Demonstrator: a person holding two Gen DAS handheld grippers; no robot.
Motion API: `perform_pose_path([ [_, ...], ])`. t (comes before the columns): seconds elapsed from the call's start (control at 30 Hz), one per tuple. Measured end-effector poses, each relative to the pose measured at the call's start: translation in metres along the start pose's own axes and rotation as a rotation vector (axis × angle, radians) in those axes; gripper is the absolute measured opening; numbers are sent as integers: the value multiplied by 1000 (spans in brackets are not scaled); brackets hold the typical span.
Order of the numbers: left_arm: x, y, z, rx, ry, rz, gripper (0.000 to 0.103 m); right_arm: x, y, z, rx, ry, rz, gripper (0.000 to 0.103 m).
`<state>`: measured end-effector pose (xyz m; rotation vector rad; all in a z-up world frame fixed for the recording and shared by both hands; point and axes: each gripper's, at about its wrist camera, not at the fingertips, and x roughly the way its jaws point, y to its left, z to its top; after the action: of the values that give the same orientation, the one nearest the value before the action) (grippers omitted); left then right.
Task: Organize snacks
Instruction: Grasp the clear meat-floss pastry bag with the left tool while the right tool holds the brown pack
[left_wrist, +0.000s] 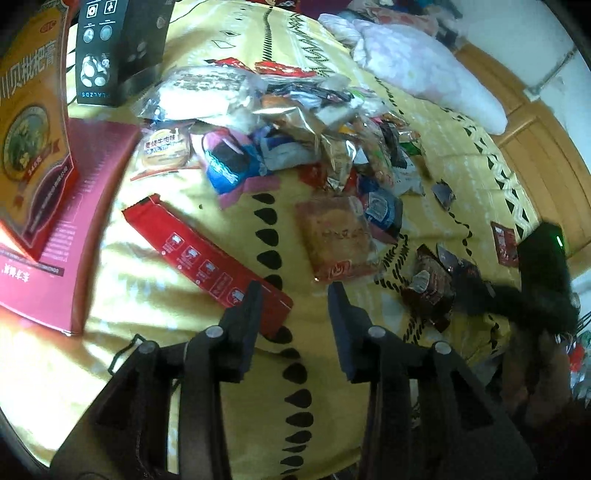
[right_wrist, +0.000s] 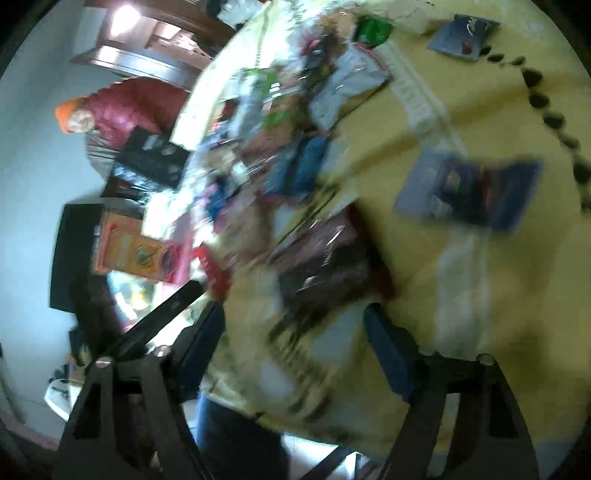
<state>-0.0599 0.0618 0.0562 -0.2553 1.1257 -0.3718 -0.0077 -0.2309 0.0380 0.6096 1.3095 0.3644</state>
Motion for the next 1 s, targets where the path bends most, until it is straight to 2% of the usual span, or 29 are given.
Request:
perform_pose_path([
  [0.1,-1,-2,3,-2,-14,-2,49,-21,3,38,-74,-115,-135,75],
  [0.17,-2,-4,4,-5,-31,-1,54,-43,17,48,-105,-192,-162,75],
  [0.23,-2,-6,4,-13,-38,3,57,-54,27,37,-70,-217,-167,76],
  [0.3,-1,-6,4,-11,-37,7,57,-48,30,15,-10,-200,-153,81],
  [0.4,-2,-4,2,-12,-30,11,57,-23,32,-26,75,-129,-136,81],
  [0.47,-4,-2,3,-15,-30,13,58,-3,35,-41,71,-64,-122,81],
  [0.53,-6,1,3,-22,-32,14,59,6,32,-41,52,-37,-124,80],
  [0.67,-7,6,4,-52,-39,12,64,10,19,12,-1,-86,-119,78],
  [0.73,-6,5,4,-54,-33,8,65,1,20,40,-73,-164,-233,73],
  [0.8,-6,2,3,-47,-35,2,67,-20,27,48,-86,-250,-260,72],
  [0.87,-5,0,3,-41,-38,2,70,-37,37,41,-97,-282,-290,73],
  [1.0,0,-5,4,-35,-39,3,71,-29,47,-2,-73,-228,-332,86],
])
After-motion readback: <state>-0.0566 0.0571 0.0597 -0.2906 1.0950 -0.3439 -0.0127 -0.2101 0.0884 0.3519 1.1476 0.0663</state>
